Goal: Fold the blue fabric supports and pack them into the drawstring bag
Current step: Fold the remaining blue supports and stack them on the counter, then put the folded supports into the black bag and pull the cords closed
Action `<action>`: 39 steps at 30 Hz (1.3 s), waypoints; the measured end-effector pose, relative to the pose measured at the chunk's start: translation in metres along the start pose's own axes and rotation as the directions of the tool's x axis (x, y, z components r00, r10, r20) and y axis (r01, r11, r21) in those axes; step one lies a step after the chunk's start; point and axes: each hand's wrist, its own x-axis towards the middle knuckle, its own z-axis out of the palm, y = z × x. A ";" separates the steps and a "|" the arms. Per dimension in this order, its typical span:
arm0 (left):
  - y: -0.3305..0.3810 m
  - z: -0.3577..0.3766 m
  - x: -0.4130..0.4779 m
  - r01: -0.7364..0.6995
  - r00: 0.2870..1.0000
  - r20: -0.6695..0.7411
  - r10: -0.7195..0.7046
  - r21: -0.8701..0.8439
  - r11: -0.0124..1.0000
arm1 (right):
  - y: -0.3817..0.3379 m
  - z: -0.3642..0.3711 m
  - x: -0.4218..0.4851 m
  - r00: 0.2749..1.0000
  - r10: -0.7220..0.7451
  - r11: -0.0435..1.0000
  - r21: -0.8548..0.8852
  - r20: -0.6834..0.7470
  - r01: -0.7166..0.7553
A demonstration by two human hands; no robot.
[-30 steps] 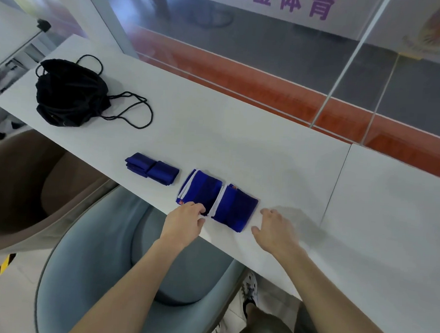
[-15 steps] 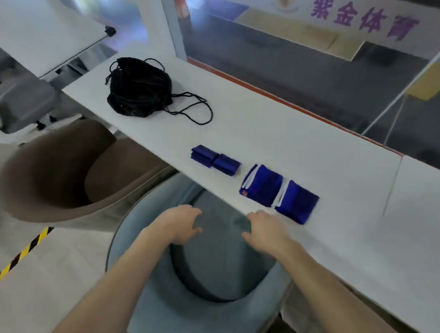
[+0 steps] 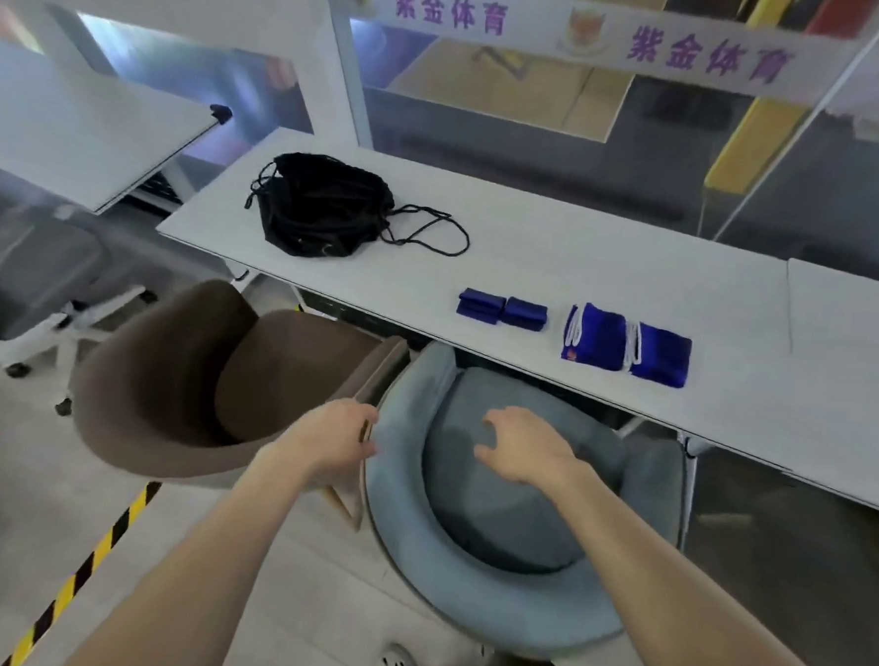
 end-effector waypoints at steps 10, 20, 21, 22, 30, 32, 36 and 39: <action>0.014 -0.024 0.067 -0.046 0.998 0.052 0.046 0.007 0.999 | 0.028 -0.006 0.043 0.994 0.099 0.988 0.125 -0.051 -0.092; 0.046 -0.074 0.186 -0.231 0.967 -0.129 0.218 -0.099 0.968 | 0.043 -0.025 0.113 0.943 0.281 0.932 0.284 -0.178 -0.224; 0.050 -0.078 0.205 -0.248 0.966 -0.107 0.235 -0.130 0.960 | 0.043 -0.028 0.123 0.931 0.313 0.918 0.313 -0.191 -0.244; 0.055 -0.082 0.226 -0.262 0.964 -0.080 0.252 -0.155 0.953 | 0.044 -0.031 0.134 0.914 0.350 0.901 0.342 -0.203 -0.269; 0.081 -0.092 0.359 -0.430 0.903 -0.032 0.429 -0.070 0.900 | 0.057 -0.042 0.201 0.747 0.589 0.784 0.443 -0.308 -0.435; 0.074 -0.088 0.365 -0.485 0.874 0.002 0.486 -0.045 0.873 | 0.051 -0.046 0.213 0.734 0.603 0.784 0.401 -0.312 -0.473; 0.031 -0.090 0.360 -0.478 0.878 0.017 0.479 -0.023 0.878 | 0.023 -0.066 0.239 0.754 0.577 0.809 0.342 -0.313 -0.477; -0.023 -0.110 0.356 -0.409 0.912 0.009 0.409 0.005 0.912 | -0.013 -0.089 0.272 0.854 0.472 0.872 0.257 -0.218 -0.416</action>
